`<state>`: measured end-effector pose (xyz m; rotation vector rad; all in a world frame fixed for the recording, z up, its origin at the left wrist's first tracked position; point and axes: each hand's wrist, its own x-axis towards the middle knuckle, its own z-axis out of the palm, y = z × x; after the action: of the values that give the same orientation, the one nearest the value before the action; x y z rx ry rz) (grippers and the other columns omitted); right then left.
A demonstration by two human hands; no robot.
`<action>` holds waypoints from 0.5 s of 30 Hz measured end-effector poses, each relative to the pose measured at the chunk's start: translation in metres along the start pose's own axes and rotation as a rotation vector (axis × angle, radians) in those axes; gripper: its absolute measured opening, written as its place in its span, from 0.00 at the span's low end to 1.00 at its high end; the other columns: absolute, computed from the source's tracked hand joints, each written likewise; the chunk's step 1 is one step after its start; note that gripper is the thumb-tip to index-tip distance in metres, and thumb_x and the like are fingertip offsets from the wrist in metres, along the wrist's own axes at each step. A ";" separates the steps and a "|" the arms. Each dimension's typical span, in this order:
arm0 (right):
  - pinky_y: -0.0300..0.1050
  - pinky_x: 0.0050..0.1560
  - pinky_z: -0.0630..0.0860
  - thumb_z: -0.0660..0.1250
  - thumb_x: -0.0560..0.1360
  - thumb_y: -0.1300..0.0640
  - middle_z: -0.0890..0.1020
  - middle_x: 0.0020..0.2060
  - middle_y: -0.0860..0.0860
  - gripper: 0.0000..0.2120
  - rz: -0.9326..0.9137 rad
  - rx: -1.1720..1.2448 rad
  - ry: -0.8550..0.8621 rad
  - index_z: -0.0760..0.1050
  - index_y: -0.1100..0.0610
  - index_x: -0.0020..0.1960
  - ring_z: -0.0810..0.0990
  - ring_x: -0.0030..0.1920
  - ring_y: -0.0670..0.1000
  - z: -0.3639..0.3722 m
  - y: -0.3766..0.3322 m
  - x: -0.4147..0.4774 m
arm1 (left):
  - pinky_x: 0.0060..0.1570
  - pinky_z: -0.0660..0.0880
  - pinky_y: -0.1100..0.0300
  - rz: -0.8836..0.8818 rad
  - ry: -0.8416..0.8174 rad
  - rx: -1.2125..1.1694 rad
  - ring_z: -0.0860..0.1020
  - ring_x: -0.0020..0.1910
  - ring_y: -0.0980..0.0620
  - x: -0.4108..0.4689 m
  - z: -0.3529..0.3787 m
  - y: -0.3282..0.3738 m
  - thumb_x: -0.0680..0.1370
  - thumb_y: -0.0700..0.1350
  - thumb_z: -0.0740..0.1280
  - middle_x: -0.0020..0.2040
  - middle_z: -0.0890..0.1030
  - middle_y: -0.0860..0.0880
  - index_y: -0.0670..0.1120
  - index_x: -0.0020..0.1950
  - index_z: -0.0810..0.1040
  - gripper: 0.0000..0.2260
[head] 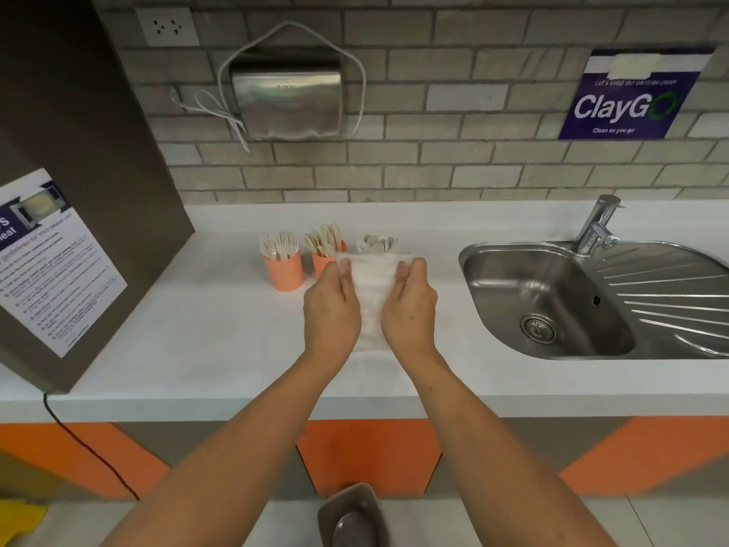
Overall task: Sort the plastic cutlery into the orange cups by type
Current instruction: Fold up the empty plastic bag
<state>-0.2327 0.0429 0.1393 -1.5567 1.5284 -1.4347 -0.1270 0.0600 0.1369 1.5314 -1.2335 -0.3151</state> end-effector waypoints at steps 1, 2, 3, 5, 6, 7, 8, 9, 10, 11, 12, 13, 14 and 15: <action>0.34 0.27 0.65 0.50 0.88 0.51 0.73 0.32 0.48 0.13 0.005 -0.007 -0.001 0.62 0.56 0.48 0.72 0.30 0.45 0.000 0.003 -0.003 | 0.35 0.74 0.54 0.004 0.004 0.008 0.77 0.34 0.50 -0.003 0.001 -0.002 0.88 0.54 0.53 0.36 0.79 0.46 0.41 0.48 0.76 0.21; 0.34 0.28 0.64 0.50 0.88 0.50 0.73 0.32 0.48 0.13 0.011 -0.013 -0.005 0.63 0.56 0.48 0.71 0.29 0.45 0.000 0.006 -0.007 | 0.32 0.71 0.54 0.008 0.001 0.022 0.75 0.32 0.50 -0.007 0.002 -0.004 0.88 0.54 0.53 0.34 0.78 0.46 0.40 0.46 0.74 0.21; 0.34 0.28 0.63 0.50 0.88 0.50 0.73 0.31 0.47 0.13 0.018 -0.011 -0.010 0.63 0.56 0.48 0.71 0.29 0.45 -0.001 0.010 -0.011 | 0.31 0.70 0.55 0.008 -0.006 0.037 0.73 0.31 0.50 -0.012 0.002 -0.006 0.88 0.54 0.53 0.32 0.76 0.46 0.41 0.44 0.72 0.21; 0.35 0.28 0.64 0.50 0.88 0.50 0.72 0.30 0.48 0.14 0.048 0.013 -0.021 0.65 0.56 0.48 0.70 0.28 0.44 -0.004 0.017 -0.022 | 0.30 0.68 0.57 -0.004 -0.018 0.061 0.71 0.30 0.51 -0.023 0.003 -0.014 0.88 0.54 0.53 0.31 0.74 0.47 0.42 0.42 0.70 0.21; 0.37 0.30 0.66 0.51 0.88 0.50 0.73 0.31 0.48 0.14 0.083 0.033 -0.031 0.67 0.57 0.49 0.71 0.29 0.45 -0.005 0.021 -0.028 | 0.30 0.66 0.59 -0.016 -0.016 0.066 0.70 0.30 0.52 -0.029 0.002 -0.017 0.88 0.53 0.53 0.31 0.72 0.48 0.43 0.41 0.69 0.21; 0.40 0.32 0.68 0.51 0.87 0.50 0.75 0.32 0.49 0.14 0.129 0.056 -0.049 0.68 0.57 0.50 0.72 0.31 0.46 -0.008 0.026 -0.035 | 0.30 0.65 0.60 -0.029 -0.011 0.071 0.68 0.29 0.53 -0.034 0.000 -0.021 0.88 0.53 0.53 0.31 0.71 0.49 0.44 0.40 0.67 0.21; 0.43 0.35 0.71 0.52 0.87 0.48 0.76 0.34 0.50 0.15 0.180 0.071 -0.077 0.70 0.57 0.50 0.74 0.33 0.47 -0.009 0.032 -0.044 | 0.30 0.64 0.60 -0.043 -0.008 0.075 0.68 0.30 0.54 -0.040 -0.003 -0.027 0.88 0.53 0.53 0.31 0.70 0.50 0.44 0.39 0.67 0.21; 0.45 0.37 0.73 0.53 0.86 0.47 0.77 0.35 0.50 0.16 0.223 0.073 -0.115 0.71 0.56 0.48 0.75 0.35 0.49 -0.010 0.039 -0.054 | 0.31 0.65 0.59 -0.067 -0.014 0.078 0.68 0.30 0.54 -0.046 -0.006 -0.031 0.88 0.53 0.53 0.31 0.71 0.50 0.44 0.39 0.66 0.21; 0.46 0.38 0.73 0.54 0.86 0.45 0.77 0.36 0.51 0.17 0.249 0.055 -0.156 0.71 0.56 0.46 0.76 0.36 0.49 -0.010 0.046 -0.065 | 0.32 0.66 0.58 -0.090 -0.026 0.076 0.69 0.30 0.53 -0.052 -0.009 -0.036 0.88 0.53 0.53 0.32 0.71 0.49 0.44 0.39 0.67 0.21; 0.46 0.38 0.73 0.54 0.86 0.46 0.77 0.35 0.51 0.18 0.258 0.028 -0.184 0.71 0.56 0.44 0.75 0.36 0.49 -0.009 0.053 -0.075 | 0.33 0.67 0.57 -0.120 -0.045 0.073 0.70 0.31 0.53 -0.058 -0.012 -0.040 0.88 0.54 0.53 0.32 0.72 0.49 0.44 0.39 0.67 0.21; 0.44 0.37 0.71 0.55 0.86 0.47 0.76 0.35 0.51 0.18 0.261 0.007 -0.192 0.70 0.55 0.42 0.74 0.35 0.48 -0.006 0.061 -0.087 | 0.34 0.68 0.56 -0.163 -0.072 0.065 0.71 0.31 0.53 -0.067 -0.015 -0.045 0.88 0.55 0.54 0.33 0.73 0.49 0.45 0.39 0.67 0.21; 0.42 0.35 0.69 0.54 0.87 0.49 0.75 0.34 0.51 0.19 0.252 0.001 -0.179 0.69 0.56 0.40 0.72 0.33 0.47 -0.005 0.067 -0.095 | 0.35 0.69 0.56 -0.206 -0.098 0.042 0.72 0.32 0.53 -0.075 -0.019 -0.045 0.87 0.57 0.55 0.33 0.74 0.50 0.46 0.39 0.67 0.21; 0.40 0.33 0.67 0.54 0.87 0.50 0.74 0.32 0.51 0.19 0.241 0.001 -0.161 0.69 0.57 0.39 0.71 0.31 0.45 -0.004 0.072 -0.102 | 0.35 0.70 0.55 -0.254 -0.130 0.017 0.73 0.33 0.53 -0.084 -0.023 -0.045 0.86 0.59 0.56 0.34 0.75 0.50 0.47 0.38 0.68 0.22; 0.37 0.31 0.66 0.54 0.87 0.51 0.74 0.32 0.51 0.19 0.236 0.001 -0.148 0.69 0.58 0.40 0.70 0.30 0.44 -0.003 0.077 -0.110 | 0.36 0.70 0.55 -0.306 -0.170 0.008 0.74 0.34 0.53 -0.094 -0.027 -0.049 0.85 0.62 0.57 0.34 0.75 0.51 0.48 0.38 0.69 0.22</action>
<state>-0.2417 0.1282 0.0362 -1.3952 1.5634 -1.1637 -0.1214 0.1450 0.0685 1.7291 -1.1281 -0.6521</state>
